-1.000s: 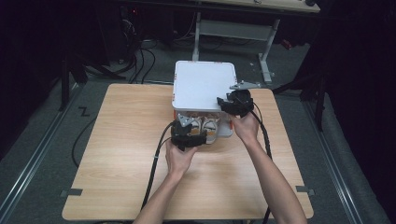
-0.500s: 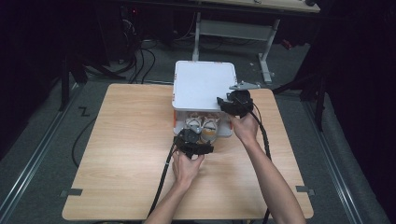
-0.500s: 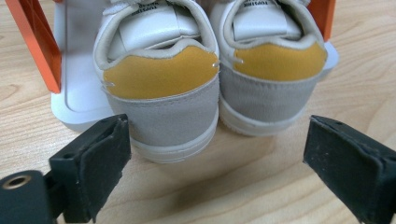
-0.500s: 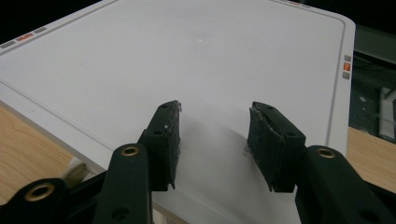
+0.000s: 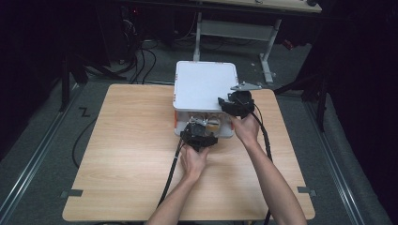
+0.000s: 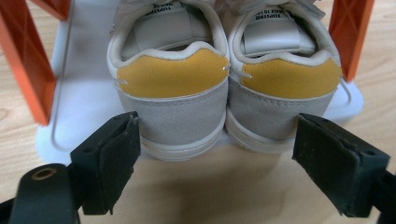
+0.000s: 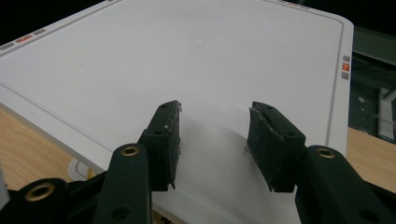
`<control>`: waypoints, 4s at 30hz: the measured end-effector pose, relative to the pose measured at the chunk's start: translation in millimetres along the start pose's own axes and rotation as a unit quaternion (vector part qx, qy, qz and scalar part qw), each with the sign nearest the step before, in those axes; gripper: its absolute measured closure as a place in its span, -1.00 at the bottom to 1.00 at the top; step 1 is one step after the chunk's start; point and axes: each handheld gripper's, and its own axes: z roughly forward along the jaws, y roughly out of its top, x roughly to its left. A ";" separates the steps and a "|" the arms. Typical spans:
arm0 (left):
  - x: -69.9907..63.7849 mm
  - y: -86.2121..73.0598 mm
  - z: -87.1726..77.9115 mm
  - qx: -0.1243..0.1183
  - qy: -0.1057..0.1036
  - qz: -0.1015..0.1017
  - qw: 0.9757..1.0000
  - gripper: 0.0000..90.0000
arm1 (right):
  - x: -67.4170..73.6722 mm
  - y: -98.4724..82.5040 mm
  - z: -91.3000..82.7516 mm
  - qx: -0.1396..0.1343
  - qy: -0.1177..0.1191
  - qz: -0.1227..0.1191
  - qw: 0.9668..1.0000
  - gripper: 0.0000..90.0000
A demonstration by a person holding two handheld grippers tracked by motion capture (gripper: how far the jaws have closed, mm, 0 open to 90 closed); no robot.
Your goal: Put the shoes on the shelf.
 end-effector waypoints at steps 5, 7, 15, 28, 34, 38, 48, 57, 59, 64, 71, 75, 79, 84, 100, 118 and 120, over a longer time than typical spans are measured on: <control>-3.4 5.7 10.1 -0.005 0.005 -0.009 1.000 -0.64 | 0.1 -0.1 0.1 -0.001 0.000 0.001 1.000 0.19; -2.3 6.1 13.2 -0.005 -0.001 -0.012 1.000 -0.64 | 0.1 0.0 0.0 0.000 0.000 0.000 1.000 0.19; -4.9 10.8 21.7 -0.016 -0.003 -0.025 1.000 -0.65 | 0.7 0.2 0.0 0.001 -0.003 0.000 1.000 0.19; 4.9 11.4 15.8 -0.018 -0.008 -0.007 1.000 -0.58 | 1.0 0.5 -0.2 0.001 -0.004 0.001 1.000 0.19; 19.8 7.7 4.2 -0.013 -0.030 0.015 0.999 -0.59 | 0.4 0.7 -0.6 -0.001 -0.002 0.004 1.000 0.17; 30.0 7.3 -9.1 -0.022 -0.051 0.038 0.998 -0.57 | -2.8 -3.0 -0.8 -0.014 0.000 0.011 1.000 0.08; 53.9 6.3 -41.4 -0.056 -0.092 0.068 0.992 -0.51 | -11.2 -6.3 -18.8 -0.031 0.024 0.031 0.999 0.03; 71.9 7.0 -66.8 -0.080 -0.108 0.078 0.988 -0.47 | -16.1 -15.0 -36.5 -0.037 0.033 0.041 0.998 0.05; 76.1 7.0 -70.4 -0.076 -0.116 0.079 0.987 -0.44 | -16.4 -17.5 -40.5 -0.037 0.035 0.042 0.998 0.05; 83.5 3.9 -75.8 -0.064 -0.136 0.099 0.984 -0.43 | -13.8 -23.5 -52.3 -0.046 0.041 0.031 0.998 0.04; 90.7 1.4 -89.1 -0.052 -0.153 0.110 0.981 -0.45 | -16.4 -34.7 -66.2 -0.055 0.036 0.036 0.997 0.03; 97.3 -0.2 -98.8 -0.063 -0.164 0.109 0.978 -0.46 | -21.7 -43.7 -76.1 -0.044 0.037 0.046 0.997 0.04; 102.6 -3.0 -105.5 -0.075 -0.160 0.104 0.979 -0.51 | -26.5 -55.4 -84.8 -0.047 0.039 0.056 0.997 0.04; 106.9 -5.6 -111.0 -0.090 -0.152 0.093 0.980 -0.55 | -27.9 -67.8 -92.2 -0.049 0.037 0.058 0.996 0.04; 131.0 -35.8 -120.0 -0.082 -0.153 0.085 0.981 -0.57 | -30.6 -121.0 -111.9 -0.043 0.037 0.072 0.996 0.05; 157.4 -85.7 -98.1 -0.030 -0.123 0.060 0.990 -0.55 | -39.4 -195.4 -101.3 0.021 0.002 0.094 0.995 0.04; 159.6 -88.7 -95.6 -0.026 -0.118 0.059 0.991 -0.55 | -40.9 -203.4 -97.4 0.034 -0.003 0.095 0.995 0.04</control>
